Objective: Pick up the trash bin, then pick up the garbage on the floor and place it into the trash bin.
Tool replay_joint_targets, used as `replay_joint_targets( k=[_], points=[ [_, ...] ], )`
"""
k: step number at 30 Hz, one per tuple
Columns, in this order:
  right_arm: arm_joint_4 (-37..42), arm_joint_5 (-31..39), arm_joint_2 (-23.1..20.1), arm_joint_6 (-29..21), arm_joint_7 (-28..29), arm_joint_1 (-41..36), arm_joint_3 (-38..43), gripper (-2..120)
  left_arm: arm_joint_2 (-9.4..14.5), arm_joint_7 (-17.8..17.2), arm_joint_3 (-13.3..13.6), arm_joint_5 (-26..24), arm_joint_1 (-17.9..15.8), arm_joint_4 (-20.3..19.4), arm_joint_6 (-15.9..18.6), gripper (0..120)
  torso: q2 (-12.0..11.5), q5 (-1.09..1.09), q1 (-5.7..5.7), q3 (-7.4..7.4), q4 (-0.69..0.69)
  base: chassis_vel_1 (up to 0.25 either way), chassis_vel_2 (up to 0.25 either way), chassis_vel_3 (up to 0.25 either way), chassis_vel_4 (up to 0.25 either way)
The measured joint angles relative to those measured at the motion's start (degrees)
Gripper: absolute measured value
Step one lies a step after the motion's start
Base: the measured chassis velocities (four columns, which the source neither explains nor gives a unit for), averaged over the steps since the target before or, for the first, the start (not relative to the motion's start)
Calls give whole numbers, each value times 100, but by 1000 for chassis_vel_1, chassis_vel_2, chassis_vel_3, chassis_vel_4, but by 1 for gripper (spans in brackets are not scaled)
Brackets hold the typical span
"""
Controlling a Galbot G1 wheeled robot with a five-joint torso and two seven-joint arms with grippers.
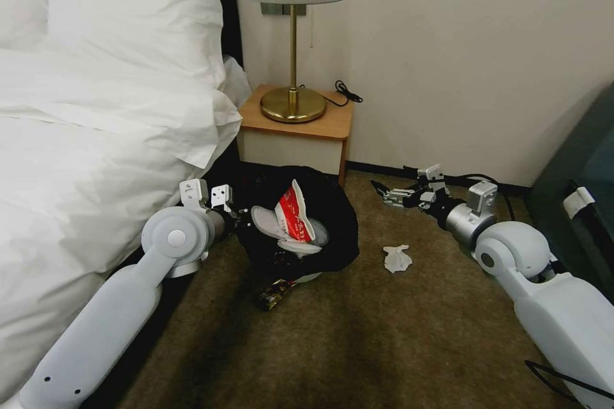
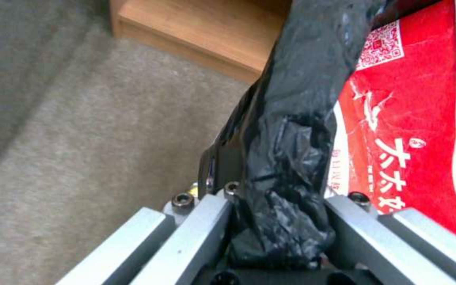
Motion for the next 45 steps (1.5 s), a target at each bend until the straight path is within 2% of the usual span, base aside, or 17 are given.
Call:
replay_joint_targets(
  k=[11,24,28,33,37,40,44,45],
  points=[
    [-163,-22,-36,80,-66,-20,-2,100,48,3,-39,6,92,-93,0,1,0,2,0,0,-1,-80,-77,173,170],
    [-382,-99,-126,116,-166,-180,128,100,46,3,-62,24,153,-111,0,1,0,0,0,0,1,80,75,117,107],
    [-605,-151,-159,121,-231,-308,229,100,44,16,-57,75,139,-96,0,1,0,0,0,0,5,114,105,133,127],
    [-1110,-381,-195,239,-522,-405,176,100,25,26,-30,76,66,-82,0,1,0,0,0,-1,3,34,46,55,85],
    [-1728,-741,-43,342,-781,-354,-81,100,22,35,-16,48,34,-93,0,1,0,2,0,0,-4,0,0,0,0],
    [-1978,-870,41,378,-948,-296,-213,100,29,36,-16,44,29,-106,0,1,0,1,0,0,-2,0,0,0,0],
    [-2606,-1273,255,772,-1663,-144,-509,100,62,35,-18,38,28,-165,0,1,0,0,0,0,2,0,0,0,0],
    [-2606,-1273,255,772,-1663,-144,-509,100,62,35,-18,38,28,-165,0,1,0,0,0,0,2,0,0,0,0]
  ],
)
